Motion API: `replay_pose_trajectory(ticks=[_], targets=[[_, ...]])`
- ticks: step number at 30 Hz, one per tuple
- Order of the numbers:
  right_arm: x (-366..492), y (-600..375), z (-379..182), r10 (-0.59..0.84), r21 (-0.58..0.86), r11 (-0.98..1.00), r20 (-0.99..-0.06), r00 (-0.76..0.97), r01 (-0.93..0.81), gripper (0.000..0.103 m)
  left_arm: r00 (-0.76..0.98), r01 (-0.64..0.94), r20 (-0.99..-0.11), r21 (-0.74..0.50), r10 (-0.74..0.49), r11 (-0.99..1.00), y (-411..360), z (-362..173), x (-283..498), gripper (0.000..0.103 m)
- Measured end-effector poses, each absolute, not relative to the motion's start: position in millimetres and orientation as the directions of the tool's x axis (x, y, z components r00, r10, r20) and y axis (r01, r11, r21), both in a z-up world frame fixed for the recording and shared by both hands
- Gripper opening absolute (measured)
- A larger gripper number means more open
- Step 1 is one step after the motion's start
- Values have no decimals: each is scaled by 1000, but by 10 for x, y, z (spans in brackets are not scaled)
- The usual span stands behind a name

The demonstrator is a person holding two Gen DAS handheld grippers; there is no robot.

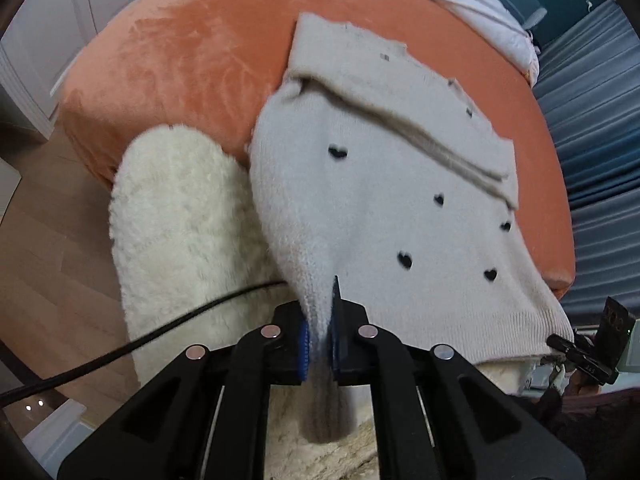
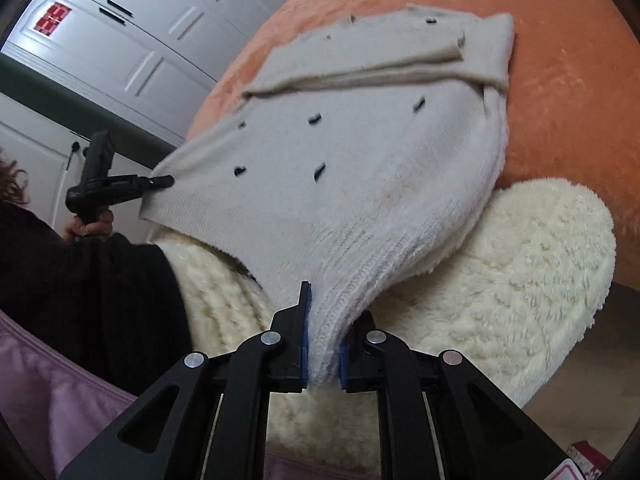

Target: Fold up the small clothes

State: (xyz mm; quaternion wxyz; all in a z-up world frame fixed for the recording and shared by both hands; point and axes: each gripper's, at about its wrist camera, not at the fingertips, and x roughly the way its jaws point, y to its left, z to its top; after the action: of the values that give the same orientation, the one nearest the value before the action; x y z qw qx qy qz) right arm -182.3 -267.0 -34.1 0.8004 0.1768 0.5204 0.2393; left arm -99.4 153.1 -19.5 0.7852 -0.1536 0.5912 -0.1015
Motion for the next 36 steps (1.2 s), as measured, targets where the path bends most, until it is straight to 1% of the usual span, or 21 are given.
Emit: replay_pose_trajectory(ticks=[3, 5, 6, 8, 9, 10, 11, 13, 14, 15, 16, 17, 19, 22, 25, 27, 30, 31, 32, 33, 36], targets=[[-1362, -3015, 119, 549, 546, 814, -610, 572, -199, 10, 415, -7, -830, -413, -373, 911, 1597, 108, -520, 7], [-908, -3244, 176, 508, 575, 803, -522, 685, -157, 10, 510, -5, -777, -433, -370, 902, 1527, 198, -13, 8], [-726, -3288, 127, 471, 575, 809, -512, 718, -121, 11, 536, -4, -757, -446, -375, 895, 1464, 182, 191, 8], [-213, -3408, -176, 399, 595, 804, -529, 749, -8, 18, 589, -11, -730, -435, -346, 900, 1322, 63, 630, 16], [24, -3424, -373, 333, 571, 817, -580, 743, 80, 20, 597, -35, -740, -410, -310, 911, 1238, -68, 852, 20], [220, -3425, -571, 272, 542, 824, -637, 722, 168, 23, 593, -61, -756, -386, -277, 921, 1183, -180, 1025, 37], [326, -3439, -710, 243, 527, 820, -672, 700, 222, 23, 583, -87, -775, -358, -244, 929, 1147, -306, 1144, 44], [420, -3417, -882, 189, 506, 803, -718, 670, 316, 24, 548, -117, -812, -313, -202, 942, 1148, -506, 1246, 45], [397, -3413, -893, 178, 507, 800, -712, 680, 321, 26, 545, -113, -815, -304, -197, 946, 1171, -533, 1193, 50], [360, -3390, -896, 156, 494, 805, -709, 688, 327, 43, 558, -106, -806, -306, -198, 946, 1218, -529, 1113, 57], [293, -3352, -882, 120, 466, 818, -712, 692, 338, 63, 588, -108, -787, -305, -186, 946, 1270, -517, 1059, 75], [281, -3331, -885, 82, 426, 838, -714, 695, 340, 67, 610, -120, -775, -297, -165, 947, 1315, -526, 1033, 85], [347, -3163, -948, 56, 367, 869, -738, 672, 332, 67, 605, -124, -783, -272, -145, 954, 1333, -609, 1119, 85], [529, -3135, -1106, 42, 317, 885, -782, 622, 339, 67, 547, -119, -818, -284, -176, 951, 1272, -808, 1336, 84], [713, -3094, -1230, 34, 288, 895, -807, 589, 342, 67, 487, -69, -846, -287, -219, 956, 1077, -960, 1523, 78], [757, -3073, -1287, 38, 285, 895, -816, 577, 343, 67, 470, -47, -863, -232, -184, 971, 928, -1018, 1576, 76], [779, -3012, -1328, 41, 275, 904, -820, 572, 329, 66, 427, -50, -893, -182, -143, 982, 830, -1115, 1650, 43], [773, -2991, -1327, 54, 278, 910, -815, 577, 308, 48, 422, -68, -898, -172, -127, 983, 843, -1128, 1669, 16], [765, -2978, -1304, 72, 284, 914, -815, 575, 288, 28, 423, -78, -897, -180, -131, 981, 868, -1120, 1671, 7], [798, -2956, -1280, 98, 303, 912, -815, 571, 276, 4, 431, -84, -888, -213, -157, 974, 907, -1080, 1670, 7], [676, -3018, -895, 154, 413, 879, -720, 677, 239, 0, 512, -81, -835, -281, -202, 956, 1041, -698, 1587, 7]])
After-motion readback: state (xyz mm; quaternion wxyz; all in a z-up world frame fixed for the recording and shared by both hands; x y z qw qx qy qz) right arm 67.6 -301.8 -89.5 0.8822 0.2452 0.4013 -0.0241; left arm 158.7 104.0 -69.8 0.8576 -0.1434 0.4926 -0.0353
